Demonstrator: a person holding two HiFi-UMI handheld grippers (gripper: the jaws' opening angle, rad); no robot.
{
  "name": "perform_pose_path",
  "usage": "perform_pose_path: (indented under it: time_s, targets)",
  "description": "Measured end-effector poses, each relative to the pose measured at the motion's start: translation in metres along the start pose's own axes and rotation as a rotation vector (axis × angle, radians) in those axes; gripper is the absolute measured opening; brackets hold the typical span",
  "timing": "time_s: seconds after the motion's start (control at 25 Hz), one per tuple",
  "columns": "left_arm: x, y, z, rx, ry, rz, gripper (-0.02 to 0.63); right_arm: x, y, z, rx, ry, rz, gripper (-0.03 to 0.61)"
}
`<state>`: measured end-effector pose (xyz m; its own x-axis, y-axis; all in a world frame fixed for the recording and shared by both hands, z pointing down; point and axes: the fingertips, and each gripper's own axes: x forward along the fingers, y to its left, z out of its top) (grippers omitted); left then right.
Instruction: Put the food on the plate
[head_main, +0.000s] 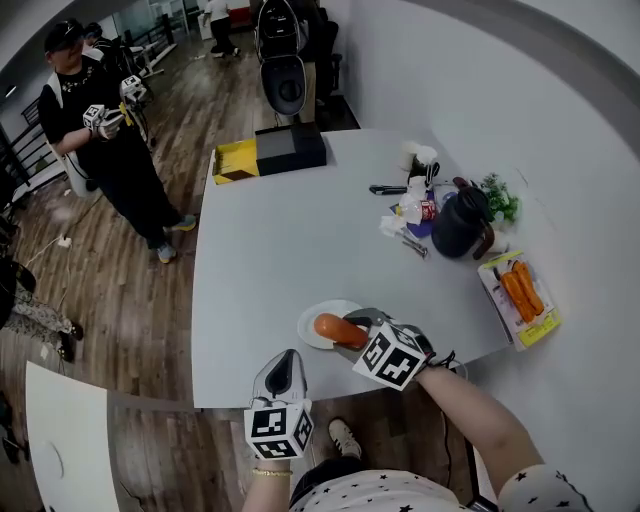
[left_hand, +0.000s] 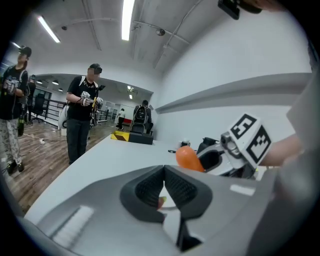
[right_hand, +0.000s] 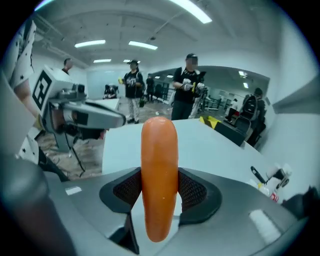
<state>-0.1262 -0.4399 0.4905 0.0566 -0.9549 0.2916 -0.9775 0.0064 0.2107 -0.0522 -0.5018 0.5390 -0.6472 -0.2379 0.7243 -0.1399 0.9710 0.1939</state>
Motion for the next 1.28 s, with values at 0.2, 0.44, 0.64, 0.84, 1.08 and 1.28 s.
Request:
perform_pose_path:
  time_s: [0.2, 0.44, 0.64, 0.84, 1.08, 1.28]
  targets:
    - [0.018, 0.013, -0.009, -0.032, 0.018, 0.023, 0.008, 0.059, -0.012, -0.023, -0.256, 0.248, 0.112, 0.215]
    - [0.027, 0.025, -0.012, -0.044, 0.033, 0.043, 0.008, 0.102, -0.017, -0.048, -0.413, 0.476, 0.221, 0.215]
    - [0.027, 0.029, -0.020, -0.045, 0.054, 0.059, 0.008, 0.118, -0.015, -0.056, -0.434, 0.526, 0.266, 0.215]
    - [0.027, 0.029, -0.019, -0.045, 0.059, 0.056, 0.008, 0.118, -0.015, -0.054, -0.380, 0.495, 0.269, 0.216]
    - [0.023, 0.021, -0.008, -0.040, 0.035, 0.038, 0.008, 0.098, -0.015, -0.035, -0.323, 0.332, 0.195, 0.276]
    - [0.009, 0.002, 0.006, -0.031, 0.006, 0.013, 0.008, 0.037, 0.000, 0.016, -0.030, -0.024, 0.128, 0.256]
